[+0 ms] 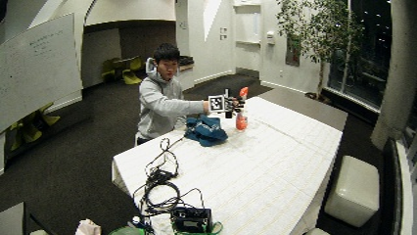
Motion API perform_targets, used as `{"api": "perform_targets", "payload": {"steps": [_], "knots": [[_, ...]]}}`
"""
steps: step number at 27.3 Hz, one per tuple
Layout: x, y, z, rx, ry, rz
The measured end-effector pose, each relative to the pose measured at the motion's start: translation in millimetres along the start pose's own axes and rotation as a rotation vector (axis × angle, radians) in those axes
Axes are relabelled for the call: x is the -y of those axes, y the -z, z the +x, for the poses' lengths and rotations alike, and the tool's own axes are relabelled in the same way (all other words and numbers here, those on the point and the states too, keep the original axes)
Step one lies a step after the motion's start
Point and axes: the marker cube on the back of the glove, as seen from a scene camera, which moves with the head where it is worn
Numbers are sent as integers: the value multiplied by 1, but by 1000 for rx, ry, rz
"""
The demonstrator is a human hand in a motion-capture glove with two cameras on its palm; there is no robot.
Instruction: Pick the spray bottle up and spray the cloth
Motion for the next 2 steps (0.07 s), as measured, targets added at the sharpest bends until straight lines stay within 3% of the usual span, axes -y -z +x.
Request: {"api": "perform_targets", "payload": {"steps": [2], "knots": [[2, 0, -2, 14, -2, 11]]}}
